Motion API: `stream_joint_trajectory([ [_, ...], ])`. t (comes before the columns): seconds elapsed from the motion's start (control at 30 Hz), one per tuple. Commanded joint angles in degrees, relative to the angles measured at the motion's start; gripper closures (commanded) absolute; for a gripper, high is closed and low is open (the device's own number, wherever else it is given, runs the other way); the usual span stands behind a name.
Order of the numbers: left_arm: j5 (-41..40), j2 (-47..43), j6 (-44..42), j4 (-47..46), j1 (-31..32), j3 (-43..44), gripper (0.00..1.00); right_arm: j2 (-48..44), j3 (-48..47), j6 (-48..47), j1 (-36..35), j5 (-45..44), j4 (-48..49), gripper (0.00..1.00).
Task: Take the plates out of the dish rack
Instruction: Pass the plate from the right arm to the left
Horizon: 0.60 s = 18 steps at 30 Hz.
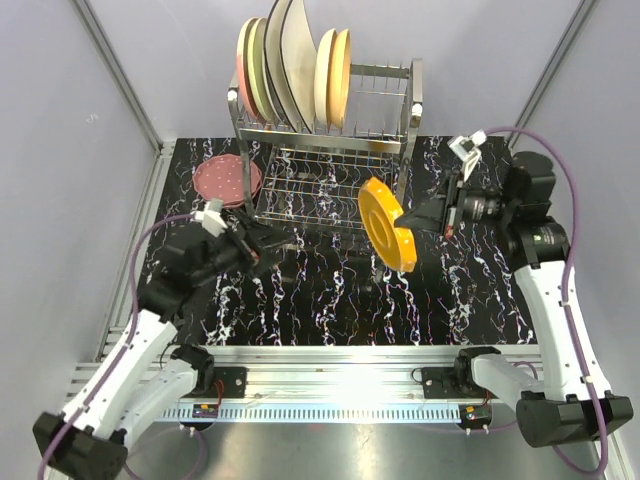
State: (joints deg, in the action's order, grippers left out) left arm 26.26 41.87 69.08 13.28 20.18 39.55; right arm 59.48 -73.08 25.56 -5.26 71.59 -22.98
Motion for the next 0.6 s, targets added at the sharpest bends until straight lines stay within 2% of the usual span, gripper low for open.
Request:
stream_joint_trajectory([
  [0.0, -8.0, 3.8, 9.0, -2.3, 7.1, 2.7, 0.01, -2.0, 1.6, -14.7, -3.2, -3.4, -4.1, 1.0],
  [0.03, -8.9, 5.0, 10.0, -2.9, 9.9, 2.9, 0.01, -1.8, 2.1, -18.6, -4.4, -4.3, -6.8, 1.0],
  [0.13, -9.6, 9.9, 13.0, -7.3, 12.9, 3.3, 0.01, -2.1, 4.1, -24.7, -7.6, -8.4, -9.6, 1.0],
  [0.4, -9.2, 17.8, 15.2, -13.1, 15.1, 6.6, 0.01, -1.2, 8.2, -35.4, -10.4, -12.3, -14.2, 1.0],
  [0.57, -9.0, 20.7, 14.9, -14.7, 16.0, 7.5, 0.01, -1.6, 10.3, -41.5, -15.4, -17.0, -15.2, 1.0],
])
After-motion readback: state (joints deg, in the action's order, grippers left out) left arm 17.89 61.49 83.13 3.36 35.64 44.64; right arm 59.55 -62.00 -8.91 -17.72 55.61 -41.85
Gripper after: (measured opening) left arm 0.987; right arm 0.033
